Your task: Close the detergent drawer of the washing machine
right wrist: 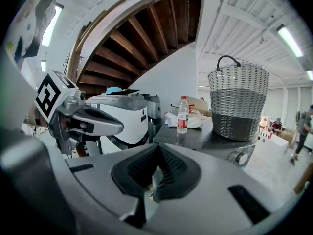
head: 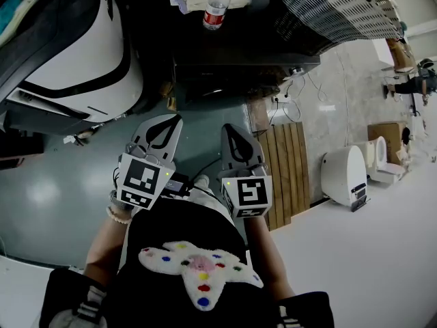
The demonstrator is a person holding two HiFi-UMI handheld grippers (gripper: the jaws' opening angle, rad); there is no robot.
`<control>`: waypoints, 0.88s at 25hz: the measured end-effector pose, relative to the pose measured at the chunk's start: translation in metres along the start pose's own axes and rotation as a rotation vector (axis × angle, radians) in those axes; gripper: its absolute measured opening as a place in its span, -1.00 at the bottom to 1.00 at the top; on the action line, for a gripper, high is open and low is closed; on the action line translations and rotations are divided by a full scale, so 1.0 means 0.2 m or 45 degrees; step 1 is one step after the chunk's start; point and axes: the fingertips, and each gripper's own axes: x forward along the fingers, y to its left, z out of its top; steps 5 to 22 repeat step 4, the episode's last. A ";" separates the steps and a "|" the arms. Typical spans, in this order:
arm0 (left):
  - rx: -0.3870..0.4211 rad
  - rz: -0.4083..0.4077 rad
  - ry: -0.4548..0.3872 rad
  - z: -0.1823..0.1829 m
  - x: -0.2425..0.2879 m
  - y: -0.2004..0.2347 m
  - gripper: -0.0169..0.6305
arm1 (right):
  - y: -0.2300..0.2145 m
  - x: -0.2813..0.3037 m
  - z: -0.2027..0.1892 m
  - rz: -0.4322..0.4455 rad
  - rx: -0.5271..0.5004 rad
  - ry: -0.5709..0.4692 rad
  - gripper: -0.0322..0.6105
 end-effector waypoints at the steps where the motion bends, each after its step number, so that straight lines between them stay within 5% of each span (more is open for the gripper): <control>1: 0.000 0.000 0.000 0.00 0.00 0.00 -0.91 | 0.00 0.00 0.02 -0.003 -0.005 -0.030 -0.89; 22: 0.000 -0.002 0.001 0.00 0.00 -0.01 -0.91 | -0.01 0.01 0.03 -0.007 -0.009 -0.066 -0.89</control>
